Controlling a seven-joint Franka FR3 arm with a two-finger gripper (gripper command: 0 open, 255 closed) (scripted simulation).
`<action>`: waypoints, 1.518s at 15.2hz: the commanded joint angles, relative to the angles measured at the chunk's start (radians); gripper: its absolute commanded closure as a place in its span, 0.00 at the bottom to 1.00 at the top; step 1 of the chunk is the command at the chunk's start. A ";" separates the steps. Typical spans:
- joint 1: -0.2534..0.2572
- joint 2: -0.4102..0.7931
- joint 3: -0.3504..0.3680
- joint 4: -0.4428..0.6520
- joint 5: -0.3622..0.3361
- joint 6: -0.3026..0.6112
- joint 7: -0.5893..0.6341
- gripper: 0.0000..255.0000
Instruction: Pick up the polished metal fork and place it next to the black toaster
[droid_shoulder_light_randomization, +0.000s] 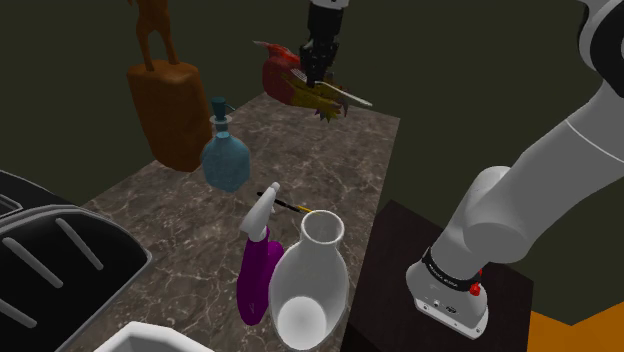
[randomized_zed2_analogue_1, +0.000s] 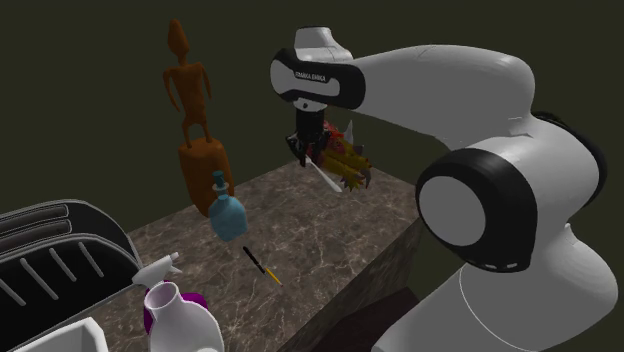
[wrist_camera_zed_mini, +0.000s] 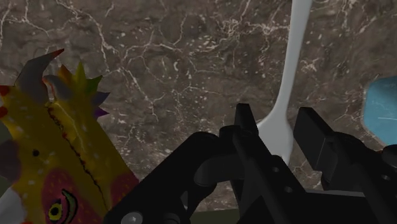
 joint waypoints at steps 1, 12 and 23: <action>0.000 0.007 0.000 0.037 0.000 -0.031 0.000 1.00; 0.001 0.052 -0.001 0.237 0.003 -0.185 0.001 1.00; 0.090 0.074 0.134 0.280 0.015 -0.203 0.225 1.00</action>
